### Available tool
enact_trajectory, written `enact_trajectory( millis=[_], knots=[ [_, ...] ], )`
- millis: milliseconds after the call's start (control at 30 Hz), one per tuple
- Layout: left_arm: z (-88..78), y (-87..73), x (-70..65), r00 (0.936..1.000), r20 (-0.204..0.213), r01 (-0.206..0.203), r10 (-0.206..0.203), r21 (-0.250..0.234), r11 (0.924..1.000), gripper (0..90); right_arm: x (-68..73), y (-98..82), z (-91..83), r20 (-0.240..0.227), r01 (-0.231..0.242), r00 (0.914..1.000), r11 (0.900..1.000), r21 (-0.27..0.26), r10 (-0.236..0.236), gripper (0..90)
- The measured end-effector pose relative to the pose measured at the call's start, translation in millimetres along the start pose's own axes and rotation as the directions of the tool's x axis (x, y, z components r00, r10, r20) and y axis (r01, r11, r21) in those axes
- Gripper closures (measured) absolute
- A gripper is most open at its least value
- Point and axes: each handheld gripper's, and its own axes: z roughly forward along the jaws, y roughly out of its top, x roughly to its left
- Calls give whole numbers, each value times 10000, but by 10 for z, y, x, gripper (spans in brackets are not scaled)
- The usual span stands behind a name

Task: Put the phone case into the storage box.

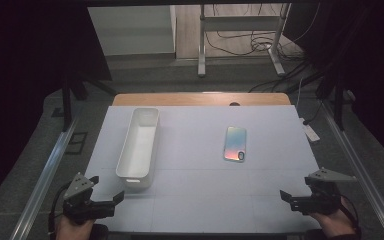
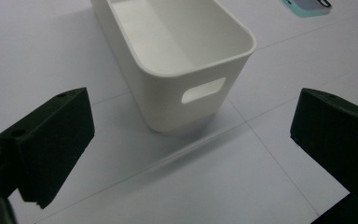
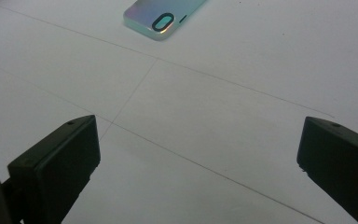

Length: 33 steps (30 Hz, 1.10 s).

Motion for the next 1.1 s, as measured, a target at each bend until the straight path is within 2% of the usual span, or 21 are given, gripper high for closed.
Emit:
enact_trajectory(
  millis=[267,400,667,867,1100],
  knots=[
    [20,8,-4,10000,3,11,-11,238,9997,2,2,4,11,-33,36,10000,10000,81,-36,0],
    [49,22,-37,9996,-132,-258,265,509,9984,4,4,5,13,-2,56,10000,9999,118,-56,0],
    [44,17,-32,9996,-70,-255,259,485,9985,6,9,10,24,10,80,10000,9998,207,-80,0],
    [47,18,-47,9990,-26,-434,436,505,9978,6,9,15,33,31,40,10000,9995,301,-41,0],
    [36,11,-31,9994,82,-354,351,413,9985,6,22,31,54,-19,185,9998,9986,499,-184,0]
  ],
)
